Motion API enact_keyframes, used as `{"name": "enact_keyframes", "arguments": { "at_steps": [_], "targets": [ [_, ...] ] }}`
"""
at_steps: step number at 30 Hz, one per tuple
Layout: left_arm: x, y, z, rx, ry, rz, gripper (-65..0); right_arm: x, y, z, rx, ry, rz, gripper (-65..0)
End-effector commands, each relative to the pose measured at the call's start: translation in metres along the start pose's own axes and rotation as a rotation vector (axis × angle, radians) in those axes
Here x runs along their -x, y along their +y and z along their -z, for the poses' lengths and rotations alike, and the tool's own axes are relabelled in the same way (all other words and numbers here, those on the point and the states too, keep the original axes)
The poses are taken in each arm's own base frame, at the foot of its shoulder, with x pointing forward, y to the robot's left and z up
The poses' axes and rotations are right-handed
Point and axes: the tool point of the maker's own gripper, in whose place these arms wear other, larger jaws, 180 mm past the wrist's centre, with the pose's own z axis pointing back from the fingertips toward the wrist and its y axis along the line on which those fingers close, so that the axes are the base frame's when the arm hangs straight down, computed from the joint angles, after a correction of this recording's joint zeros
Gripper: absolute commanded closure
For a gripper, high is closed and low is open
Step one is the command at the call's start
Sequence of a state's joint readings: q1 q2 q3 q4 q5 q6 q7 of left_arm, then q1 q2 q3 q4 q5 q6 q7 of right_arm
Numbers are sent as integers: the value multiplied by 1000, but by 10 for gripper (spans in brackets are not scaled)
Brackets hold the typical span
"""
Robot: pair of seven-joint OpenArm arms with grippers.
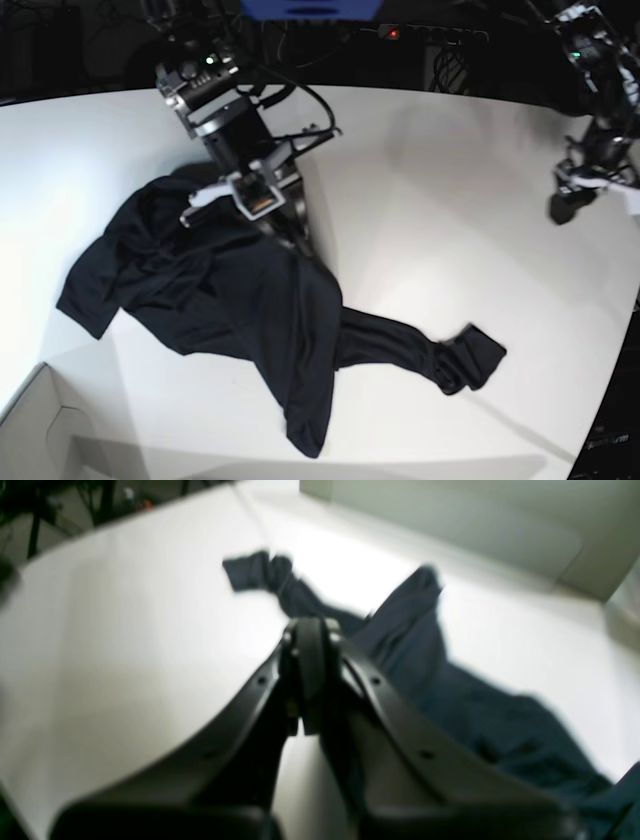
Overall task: Layout the t-shirt on the table in an organized manner, then fold the t-shirt properly
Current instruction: 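Release the shirt and raise both grippers above it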
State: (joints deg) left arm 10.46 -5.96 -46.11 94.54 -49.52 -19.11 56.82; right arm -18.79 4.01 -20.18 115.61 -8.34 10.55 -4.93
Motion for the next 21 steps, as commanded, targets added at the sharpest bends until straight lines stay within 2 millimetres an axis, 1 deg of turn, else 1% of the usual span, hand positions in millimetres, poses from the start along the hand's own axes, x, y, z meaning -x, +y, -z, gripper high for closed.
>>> {"name": "enact_keyframes", "arguments": {
  "at_steps": [1, 6, 8, 10, 11, 13, 14, 16, 18, 21],
  "targets": [
    [-1, -18, 5, 50, 0, 22, -272, -18, -1, -2, 6, -75, 7, 0],
    [63, -70, 38, 193, 188, 41, -272, -24, 2, -4, 5, -112, 18, 0],
    [88, -91, 48, 249, 266, 57, -272, -26, 6, -3, -1, -118, 29, 0],
    [98, -111, 56, 300, 302, 77, -274, -28, 6, -1, 1, -121, 33, 0],
    [104, -120, 60, 322, 324, 87, -286, -30, 5, 1, 3, -128, 30, 0],
    [120, -139, 64, 369, 372, 113, -331, -33, 4, 3, 4, -137, 22, 0],
    [127, -149, 67, 393, 391, 127, -366, -34, 3, 4, 7, -141, 16, 0],
    [139, -163, 69, 407, 397, 179, -442, -34, 2, 5, 11, -138, -23, 0],
    [154, -175, 73, 415, 396, 273, -510, -35, 0, 7, 16, -138, -63, 0],
    [183, -192, 76, 429, 396, 473, -597, -36, -1, 9, 19, -140, -84, 0]
  ]
}}
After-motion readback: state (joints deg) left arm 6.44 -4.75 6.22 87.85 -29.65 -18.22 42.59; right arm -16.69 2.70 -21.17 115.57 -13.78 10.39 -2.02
